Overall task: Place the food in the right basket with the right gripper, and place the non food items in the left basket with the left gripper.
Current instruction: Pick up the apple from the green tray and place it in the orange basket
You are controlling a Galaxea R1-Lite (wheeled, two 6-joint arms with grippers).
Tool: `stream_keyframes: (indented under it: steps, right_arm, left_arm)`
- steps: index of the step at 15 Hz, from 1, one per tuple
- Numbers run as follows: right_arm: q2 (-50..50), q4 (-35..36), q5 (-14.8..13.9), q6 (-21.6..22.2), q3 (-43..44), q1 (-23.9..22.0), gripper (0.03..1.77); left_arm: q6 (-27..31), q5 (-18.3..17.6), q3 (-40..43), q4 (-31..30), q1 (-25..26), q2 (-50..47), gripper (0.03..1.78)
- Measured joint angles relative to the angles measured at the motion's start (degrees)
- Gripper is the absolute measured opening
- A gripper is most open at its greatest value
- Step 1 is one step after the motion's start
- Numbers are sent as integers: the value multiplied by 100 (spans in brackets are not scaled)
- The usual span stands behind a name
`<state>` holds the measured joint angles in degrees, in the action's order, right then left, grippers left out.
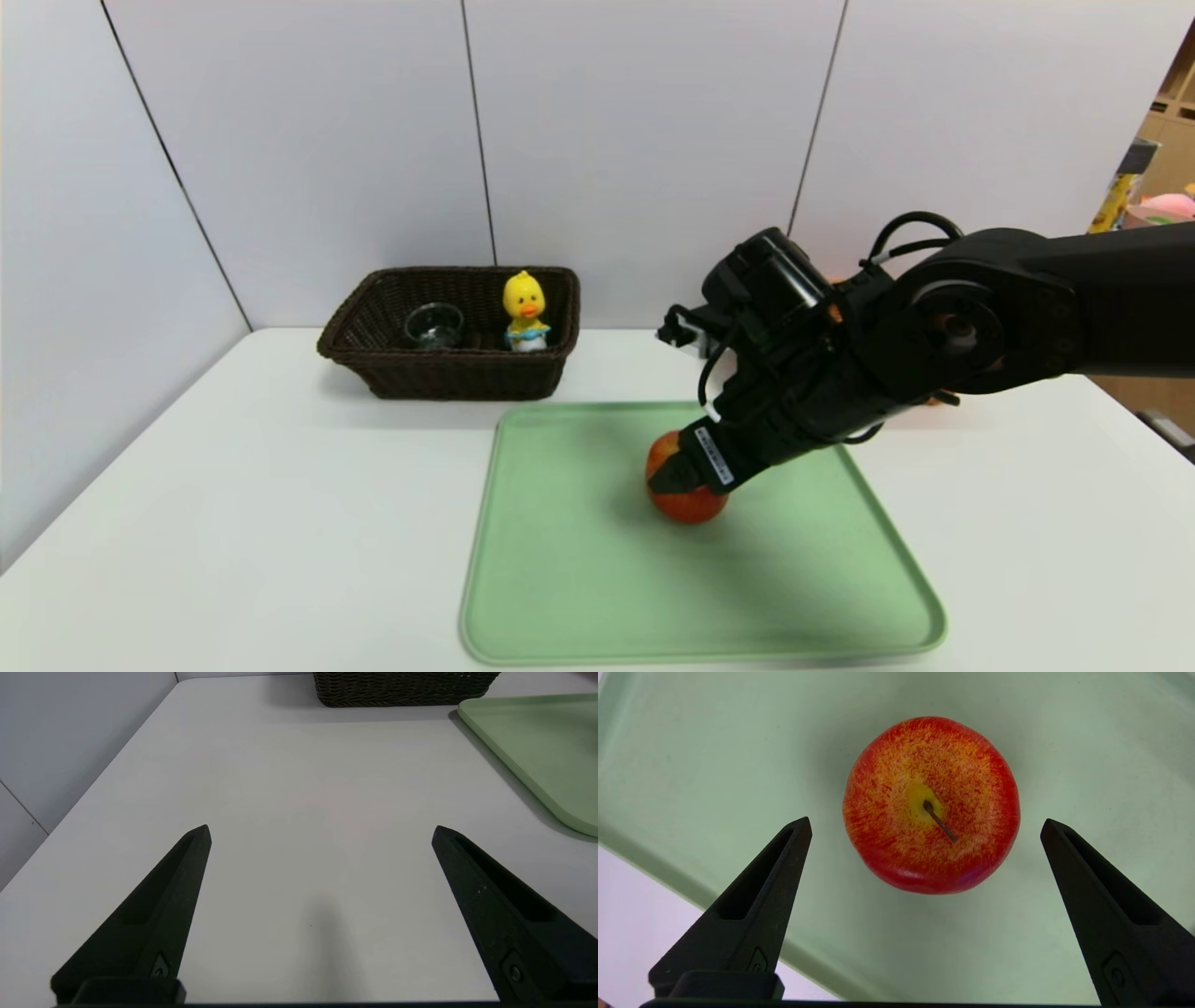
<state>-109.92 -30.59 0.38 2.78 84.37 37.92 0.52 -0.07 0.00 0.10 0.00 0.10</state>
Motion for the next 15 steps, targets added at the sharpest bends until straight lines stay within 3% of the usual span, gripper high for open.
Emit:
stream_keyframes:
  steps: [7,10,15]
  right_arm:
    - [-418,7,-106,-2,146,2,170]
    - [-562,9,-280,-6,182,2,170]
    - [-681,0,-279,-6,250,5,170]
  left_arm:
    - [0,-2,0,-2,0,0,169]
    - [-1,-2,0,0,0,0,169]
    - [2,-2,0,0,0,0,169]
